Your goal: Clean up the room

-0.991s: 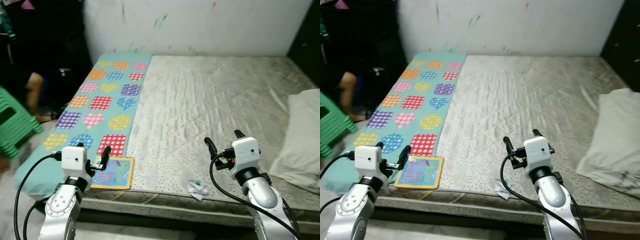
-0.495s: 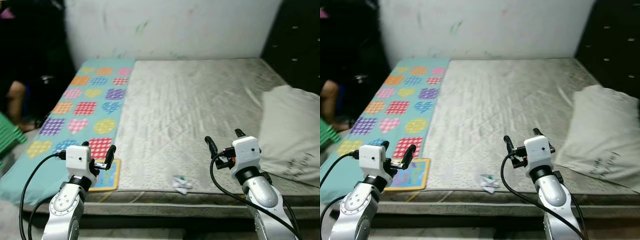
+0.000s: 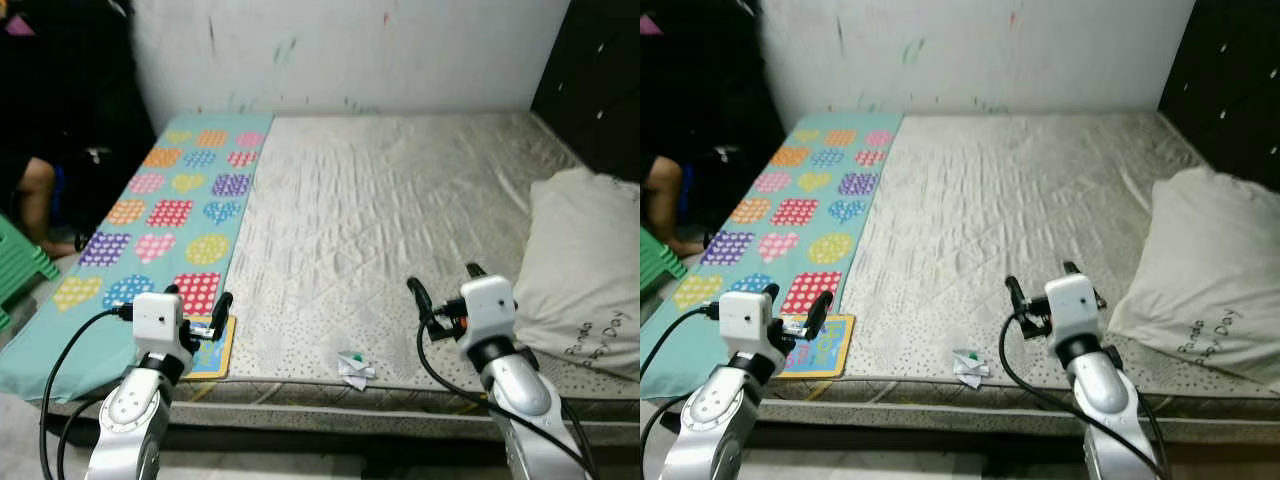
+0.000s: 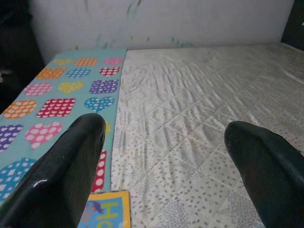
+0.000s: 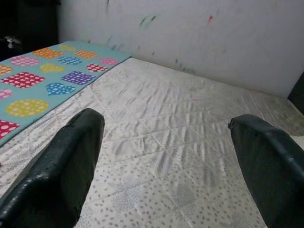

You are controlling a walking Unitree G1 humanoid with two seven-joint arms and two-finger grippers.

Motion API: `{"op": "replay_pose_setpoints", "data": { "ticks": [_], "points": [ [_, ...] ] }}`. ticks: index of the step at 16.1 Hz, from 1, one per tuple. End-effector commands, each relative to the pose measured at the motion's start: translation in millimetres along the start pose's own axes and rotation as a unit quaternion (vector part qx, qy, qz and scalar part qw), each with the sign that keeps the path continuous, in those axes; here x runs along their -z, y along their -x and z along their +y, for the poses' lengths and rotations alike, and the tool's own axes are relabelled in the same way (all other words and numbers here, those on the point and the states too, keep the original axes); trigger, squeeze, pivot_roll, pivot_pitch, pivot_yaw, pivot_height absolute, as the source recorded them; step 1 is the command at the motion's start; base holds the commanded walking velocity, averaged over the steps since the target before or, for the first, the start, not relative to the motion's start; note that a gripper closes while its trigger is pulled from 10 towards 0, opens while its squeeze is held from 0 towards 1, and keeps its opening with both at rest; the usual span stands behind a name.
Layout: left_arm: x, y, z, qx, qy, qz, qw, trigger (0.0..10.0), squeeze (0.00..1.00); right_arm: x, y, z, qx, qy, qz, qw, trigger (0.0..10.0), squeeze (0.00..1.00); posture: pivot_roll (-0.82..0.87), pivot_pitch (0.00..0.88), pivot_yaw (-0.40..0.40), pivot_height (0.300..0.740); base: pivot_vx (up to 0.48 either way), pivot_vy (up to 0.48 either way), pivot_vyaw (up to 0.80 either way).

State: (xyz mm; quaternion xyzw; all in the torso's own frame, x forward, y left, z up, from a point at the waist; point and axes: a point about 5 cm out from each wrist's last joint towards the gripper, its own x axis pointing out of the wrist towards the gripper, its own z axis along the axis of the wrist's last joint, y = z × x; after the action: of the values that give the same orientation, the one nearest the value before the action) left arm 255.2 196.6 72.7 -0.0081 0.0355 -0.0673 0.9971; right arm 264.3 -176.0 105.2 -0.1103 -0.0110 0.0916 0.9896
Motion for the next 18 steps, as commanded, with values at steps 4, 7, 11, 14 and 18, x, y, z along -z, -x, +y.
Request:
{"op": "replay_pose_setpoints", "data": {
  "ticks": [4, 7, 11, 14, 18],
  "points": [
    [-1.7, -1.5, 0.7, 0.000, -0.012, -0.002, 1.000, 10.0, 0.00, -2.5, -0.3, -0.2, -0.005, 0.002, -0.008, 1.000, 10.0, 0.00, -0.19, 0.000, 0.053, 0.740, 0.000, 0.000, 0.00],
    [-3.1, -2.0, -2.8, 0.011, -0.015, -0.007, 1.000, 10.0, 0.00, -2.3, -1.3, 1.6, -0.007, -0.002, -0.009, 1.000, 10.0, 0.00, -0.19, 0.000, 0.053, 0.740, 0.200, 0.000, 0.00],
    [-2.3, -1.1, -1.6, 0.008, -0.018, -0.003, 1.000, 10.0, 0.00, -5.7, -1.1, -1.2, 0.003, -0.009, -0.020, 1.000, 10.0, 0.00, -0.18, 0.000, 0.052, 0.740, 0.325, 0.000, 0.00],
    [3.1, 2.9, 8.1, -0.022, -0.011, 0.020, 0.999, 10.0, 0.00, -6.4, 2.8, -7.9, 0.018, -0.019, -0.019, 0.999, 10.0, 0.00, -0.18, 0.000, 0.058, 0.740, 0.000, 0.000, 0.00],
    [3.6, 26.6, 33.9, -0.071, -0.032, 0.024, 0.997, 10.0, 0.00, 2.4, 24.2, -24.3, 0.046, -0.011, 0.004, 0.999, 10.0, 0.00, -0.19, 0.000, 0.065, 0.740, 0.000, 0.000, 0.00]
  ]
}}
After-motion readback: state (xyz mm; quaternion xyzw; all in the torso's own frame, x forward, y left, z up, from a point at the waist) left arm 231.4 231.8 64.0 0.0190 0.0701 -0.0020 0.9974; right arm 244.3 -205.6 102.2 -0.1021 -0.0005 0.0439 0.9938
